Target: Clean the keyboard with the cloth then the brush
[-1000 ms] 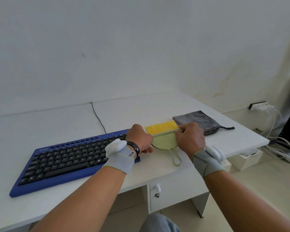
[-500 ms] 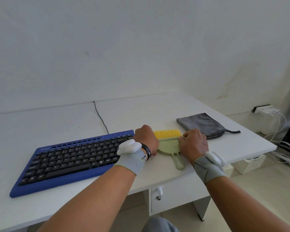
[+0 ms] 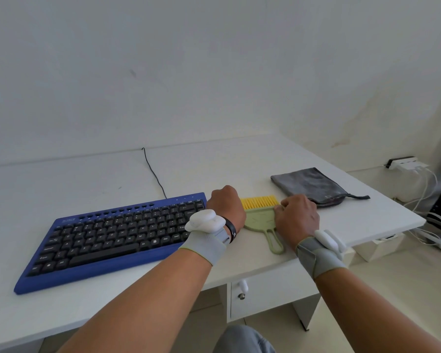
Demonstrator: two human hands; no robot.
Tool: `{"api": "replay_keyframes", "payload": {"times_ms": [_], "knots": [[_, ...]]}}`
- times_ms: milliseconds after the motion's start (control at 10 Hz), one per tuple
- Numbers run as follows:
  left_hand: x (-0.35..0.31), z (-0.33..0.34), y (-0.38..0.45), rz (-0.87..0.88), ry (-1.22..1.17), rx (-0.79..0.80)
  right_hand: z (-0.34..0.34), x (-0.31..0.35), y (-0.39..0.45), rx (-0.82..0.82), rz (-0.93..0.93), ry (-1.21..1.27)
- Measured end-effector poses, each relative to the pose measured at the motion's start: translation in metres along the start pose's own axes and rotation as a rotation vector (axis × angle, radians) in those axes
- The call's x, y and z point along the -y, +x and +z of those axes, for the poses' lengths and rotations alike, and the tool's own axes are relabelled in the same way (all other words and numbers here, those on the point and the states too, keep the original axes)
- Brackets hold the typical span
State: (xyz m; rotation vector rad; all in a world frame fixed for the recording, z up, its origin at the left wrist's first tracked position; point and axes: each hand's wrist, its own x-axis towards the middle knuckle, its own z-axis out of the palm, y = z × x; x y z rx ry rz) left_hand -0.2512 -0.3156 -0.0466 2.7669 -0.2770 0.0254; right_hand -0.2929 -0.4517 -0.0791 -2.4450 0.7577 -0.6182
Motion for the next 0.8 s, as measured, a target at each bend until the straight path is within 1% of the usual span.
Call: {"api": "replay_keyframes", "payload": {"times_ms": [300,400,600,700,800], "knots": [[-0.001,-0.003,-0.002,-0.003,0.019,-0.011,0.005,-0.003,0.0,-0.022,-0.012,-0.039],[0.001,-0.007,-0.002,0.004,-0.017,0.003,0.006,-0.004,-0.001,-0.015,-0.013,-0.032],[0.012,-0.015,-0.005,0.011,-0.211,0.028,0.003,-0.002,-0.008,-0.001,0.013,0.066],[0.021,-0.03,-0.013,0.05,-0.296,0.064,-0.001,0.004,-0.013,0.004,0.032,0.028],[0.034,-0.049,-0.016,0.07,-0.373,-0.012,-0.005,0.022,-0.022,-0.042,-0.031,0.061]]}}
